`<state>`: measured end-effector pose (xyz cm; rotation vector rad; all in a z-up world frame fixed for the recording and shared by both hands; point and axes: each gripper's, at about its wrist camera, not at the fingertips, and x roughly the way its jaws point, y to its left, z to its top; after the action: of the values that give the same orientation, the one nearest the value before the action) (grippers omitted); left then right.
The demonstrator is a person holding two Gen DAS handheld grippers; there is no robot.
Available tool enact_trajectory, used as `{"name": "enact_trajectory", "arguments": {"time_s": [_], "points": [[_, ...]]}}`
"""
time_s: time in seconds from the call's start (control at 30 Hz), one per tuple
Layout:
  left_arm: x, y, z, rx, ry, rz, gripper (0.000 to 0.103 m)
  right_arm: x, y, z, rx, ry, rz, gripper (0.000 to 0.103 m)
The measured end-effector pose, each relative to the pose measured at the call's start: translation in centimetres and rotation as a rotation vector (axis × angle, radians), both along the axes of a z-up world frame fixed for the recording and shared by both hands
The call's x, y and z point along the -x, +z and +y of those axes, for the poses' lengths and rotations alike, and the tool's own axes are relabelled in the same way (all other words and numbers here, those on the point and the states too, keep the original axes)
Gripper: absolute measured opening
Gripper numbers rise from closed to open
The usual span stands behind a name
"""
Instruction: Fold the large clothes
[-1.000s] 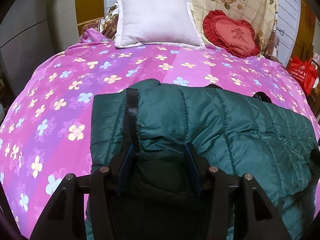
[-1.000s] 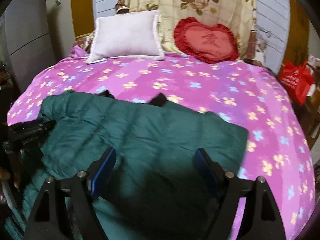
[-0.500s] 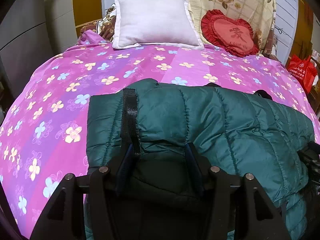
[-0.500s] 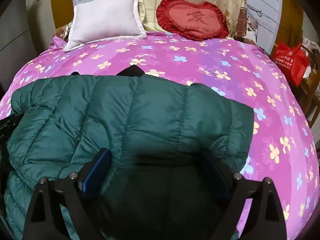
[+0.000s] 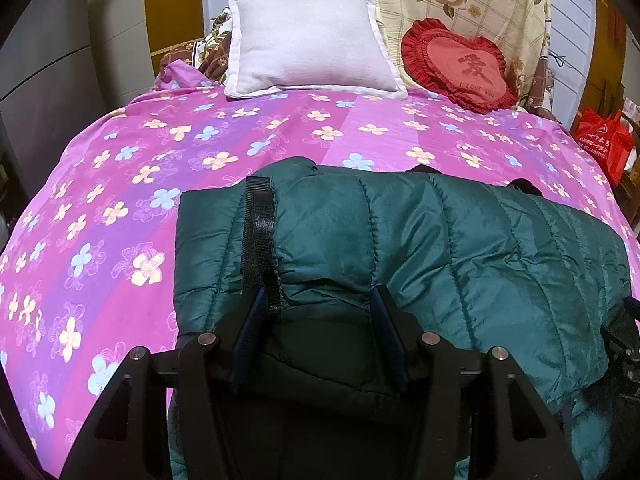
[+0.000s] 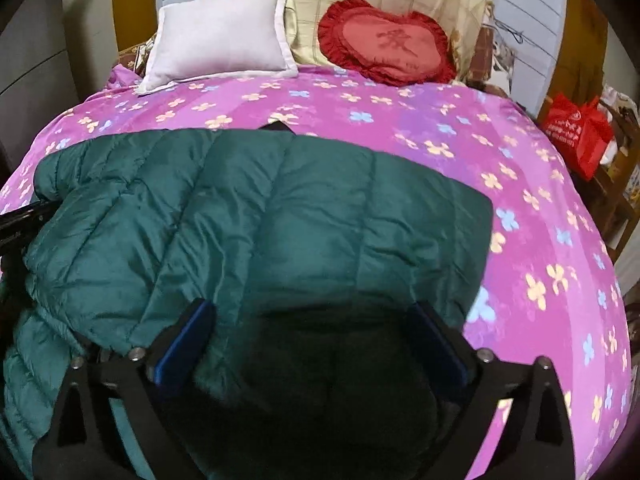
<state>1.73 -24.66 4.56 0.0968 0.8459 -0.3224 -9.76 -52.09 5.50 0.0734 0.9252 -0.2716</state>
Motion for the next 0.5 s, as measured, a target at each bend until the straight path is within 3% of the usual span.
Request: {"name": "enact_trajectory", "arguments": {"time_s": [0.3, 0.5], "points": [[2.2, 2.0, 2.8, 0.042, 0.003, 0.024, 0.036, 4.7, 4.3, 1.5, 0.003, 0.014, -0.090, 0.101], [4.9, 2.8, 5.1, 0.049, 0.012, 0.040, 0.036, 7.1, 4.8, 2.3, -0.011, 0.006, -0.083, 0.101]]}}
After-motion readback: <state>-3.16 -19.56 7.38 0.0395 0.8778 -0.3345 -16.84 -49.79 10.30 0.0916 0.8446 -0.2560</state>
